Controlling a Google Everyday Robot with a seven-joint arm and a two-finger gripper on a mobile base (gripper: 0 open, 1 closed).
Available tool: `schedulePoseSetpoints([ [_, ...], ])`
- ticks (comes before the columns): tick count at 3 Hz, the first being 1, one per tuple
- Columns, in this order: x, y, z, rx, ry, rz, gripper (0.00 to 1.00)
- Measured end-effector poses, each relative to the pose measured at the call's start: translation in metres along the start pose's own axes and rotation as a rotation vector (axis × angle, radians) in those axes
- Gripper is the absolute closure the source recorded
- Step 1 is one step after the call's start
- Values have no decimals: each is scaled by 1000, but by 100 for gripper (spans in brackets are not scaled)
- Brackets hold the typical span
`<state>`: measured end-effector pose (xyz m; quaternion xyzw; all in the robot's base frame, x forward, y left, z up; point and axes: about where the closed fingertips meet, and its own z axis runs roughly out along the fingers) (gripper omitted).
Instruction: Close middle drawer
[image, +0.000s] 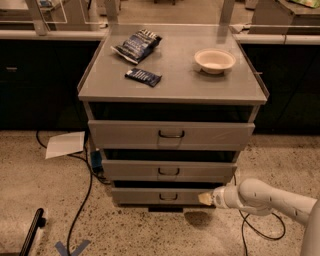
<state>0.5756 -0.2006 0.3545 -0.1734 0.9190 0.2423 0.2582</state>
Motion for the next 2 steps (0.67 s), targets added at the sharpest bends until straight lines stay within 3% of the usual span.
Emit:
schedulePoseSetpoints([
  [2, 0, 0, 0, 0, 0, 0, 35],
])
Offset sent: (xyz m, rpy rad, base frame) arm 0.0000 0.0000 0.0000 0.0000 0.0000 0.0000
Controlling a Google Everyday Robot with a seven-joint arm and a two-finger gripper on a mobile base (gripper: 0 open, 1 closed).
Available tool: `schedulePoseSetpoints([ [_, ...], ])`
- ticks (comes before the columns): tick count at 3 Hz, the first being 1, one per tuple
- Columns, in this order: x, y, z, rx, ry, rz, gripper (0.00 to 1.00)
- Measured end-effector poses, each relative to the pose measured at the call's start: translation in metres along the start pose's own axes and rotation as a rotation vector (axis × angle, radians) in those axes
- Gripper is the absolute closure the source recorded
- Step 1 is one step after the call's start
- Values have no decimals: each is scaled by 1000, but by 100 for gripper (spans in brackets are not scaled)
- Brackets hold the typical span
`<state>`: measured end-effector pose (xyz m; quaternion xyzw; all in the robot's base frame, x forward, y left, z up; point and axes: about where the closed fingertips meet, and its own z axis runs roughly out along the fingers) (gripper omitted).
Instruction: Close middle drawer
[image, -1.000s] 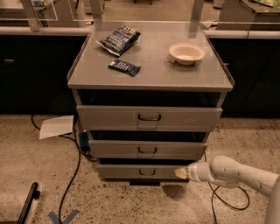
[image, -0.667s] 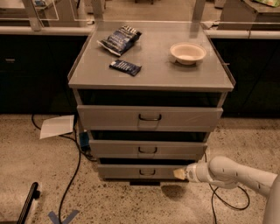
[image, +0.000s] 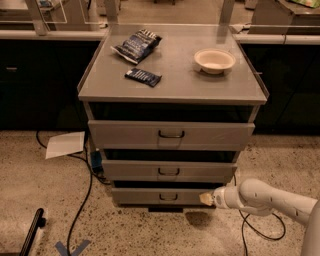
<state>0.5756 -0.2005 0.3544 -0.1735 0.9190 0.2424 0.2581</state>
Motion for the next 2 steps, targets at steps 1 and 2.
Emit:
schedulePoseSetpoints([
  [1, 0, 0, 0, 0, 0, 0, 11],
  [2, 0, 0, 0, 0, 0, 0, 0],
])
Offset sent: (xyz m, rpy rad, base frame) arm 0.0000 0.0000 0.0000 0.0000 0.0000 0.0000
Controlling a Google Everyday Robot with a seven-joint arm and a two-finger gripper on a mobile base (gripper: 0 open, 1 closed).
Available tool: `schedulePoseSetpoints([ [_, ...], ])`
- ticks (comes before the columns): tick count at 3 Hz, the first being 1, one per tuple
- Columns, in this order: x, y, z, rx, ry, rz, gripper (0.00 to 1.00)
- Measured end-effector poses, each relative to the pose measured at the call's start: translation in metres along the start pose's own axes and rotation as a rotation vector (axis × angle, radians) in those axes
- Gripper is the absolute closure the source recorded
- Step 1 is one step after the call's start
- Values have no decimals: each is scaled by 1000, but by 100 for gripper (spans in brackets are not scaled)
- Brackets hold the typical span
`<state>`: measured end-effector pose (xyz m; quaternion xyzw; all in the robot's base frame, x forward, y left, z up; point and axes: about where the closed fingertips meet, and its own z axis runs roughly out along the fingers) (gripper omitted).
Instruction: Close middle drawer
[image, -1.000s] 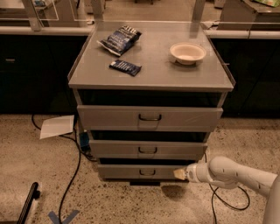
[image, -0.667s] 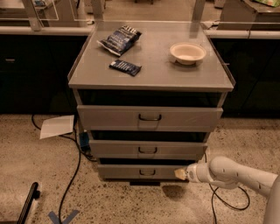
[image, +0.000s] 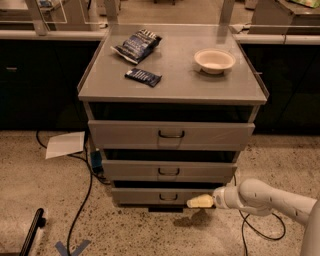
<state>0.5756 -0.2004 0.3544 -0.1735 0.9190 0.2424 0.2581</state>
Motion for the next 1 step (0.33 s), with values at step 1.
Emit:
schedulePoseSetpoints([
  [1, 0, 0, 0, 0, 0, 0, 0],
])
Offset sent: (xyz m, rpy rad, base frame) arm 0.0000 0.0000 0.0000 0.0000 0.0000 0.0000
